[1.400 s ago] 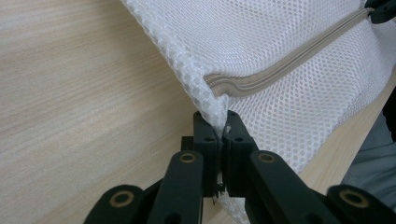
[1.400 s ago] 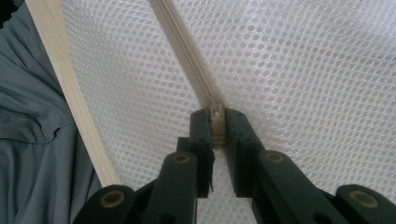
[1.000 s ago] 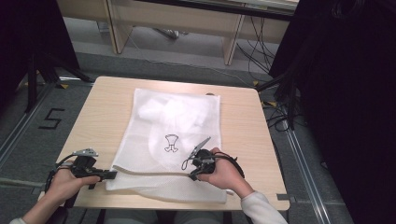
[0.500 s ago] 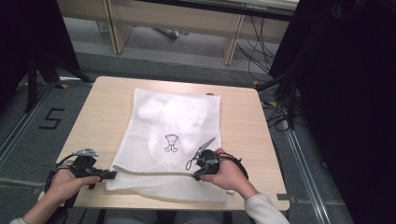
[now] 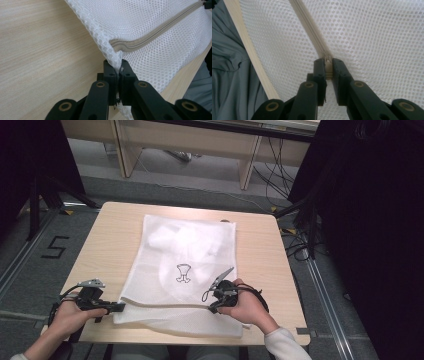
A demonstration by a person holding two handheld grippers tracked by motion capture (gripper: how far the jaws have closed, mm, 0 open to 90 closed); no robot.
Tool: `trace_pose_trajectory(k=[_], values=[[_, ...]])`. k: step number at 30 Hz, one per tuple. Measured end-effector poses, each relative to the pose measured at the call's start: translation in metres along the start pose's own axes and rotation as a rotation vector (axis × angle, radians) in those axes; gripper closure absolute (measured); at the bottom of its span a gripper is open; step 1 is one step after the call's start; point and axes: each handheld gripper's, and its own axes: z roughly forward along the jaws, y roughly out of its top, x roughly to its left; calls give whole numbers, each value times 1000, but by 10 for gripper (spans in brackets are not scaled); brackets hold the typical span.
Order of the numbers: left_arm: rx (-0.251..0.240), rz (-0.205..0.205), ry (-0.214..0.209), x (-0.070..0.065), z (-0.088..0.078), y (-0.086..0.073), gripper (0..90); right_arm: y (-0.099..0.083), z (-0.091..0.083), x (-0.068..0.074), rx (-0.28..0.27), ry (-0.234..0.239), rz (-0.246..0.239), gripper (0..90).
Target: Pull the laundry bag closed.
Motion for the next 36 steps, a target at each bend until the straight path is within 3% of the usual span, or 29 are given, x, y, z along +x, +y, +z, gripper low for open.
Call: trace_pose_trajectory(k=[4, 33, 35, 36], values=[[-20, -5, 5, 0, 1, -1, 857, -3, -2, -2, -3, -1, 11, 827], [-18, -3, 8, -1, 1, -1, 857, -37, -14, -20, -11, -9, 70, 827], [1, -2, 3, 0, 0, 0, 857, -39, -14, -20, -3, -15, 88, 827], [-14, -1, 7, 0, 1, -1, 857, -40, -14, -22, -13, -8, 75, 827]])
